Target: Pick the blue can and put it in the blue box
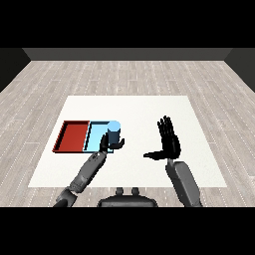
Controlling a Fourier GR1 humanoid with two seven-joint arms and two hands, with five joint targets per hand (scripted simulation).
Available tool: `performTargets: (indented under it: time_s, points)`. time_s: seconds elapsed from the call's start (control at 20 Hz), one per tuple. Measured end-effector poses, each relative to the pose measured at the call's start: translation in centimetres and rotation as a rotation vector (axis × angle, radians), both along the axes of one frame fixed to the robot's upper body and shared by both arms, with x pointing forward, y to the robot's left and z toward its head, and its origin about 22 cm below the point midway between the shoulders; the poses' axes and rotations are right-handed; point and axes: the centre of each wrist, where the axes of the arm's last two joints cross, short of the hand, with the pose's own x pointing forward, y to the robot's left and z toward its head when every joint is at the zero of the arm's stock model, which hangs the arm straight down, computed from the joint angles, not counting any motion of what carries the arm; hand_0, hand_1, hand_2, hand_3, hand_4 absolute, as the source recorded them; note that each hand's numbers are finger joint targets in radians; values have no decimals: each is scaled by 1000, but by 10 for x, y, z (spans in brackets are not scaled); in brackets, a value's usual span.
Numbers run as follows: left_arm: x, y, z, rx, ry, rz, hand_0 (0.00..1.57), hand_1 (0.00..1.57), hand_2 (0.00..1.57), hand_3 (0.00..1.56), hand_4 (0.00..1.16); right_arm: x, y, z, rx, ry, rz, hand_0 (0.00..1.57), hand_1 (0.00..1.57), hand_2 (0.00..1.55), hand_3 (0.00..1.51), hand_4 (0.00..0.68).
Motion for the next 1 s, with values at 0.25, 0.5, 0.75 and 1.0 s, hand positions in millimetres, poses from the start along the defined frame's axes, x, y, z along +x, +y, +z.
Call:
performTargets:
  time_s: [0.25,0.5,0.75,1.0]
  points:
    - [16,48,2,56,53,92,1571,1571,1571,1496,1120,-9,-37,-5,-4,-1,-77,0,0,0,0,0]
    - [28,99,-3,99,158,220,1571,1571,1571,1506,1089,-18,-42,-5,-10,17,-121,0,0,0,0,0]
    - [44,131,-1,159,274,295,1571,1571,1571,1486,1051,-7,-45,-9,-15,24,-145,0,0,0,0,0]
    - [52,135,-9,249,404,371,1548,1548,1484,1382,971,4,-49,-21,1,61,-157,0,0,0,0,0]
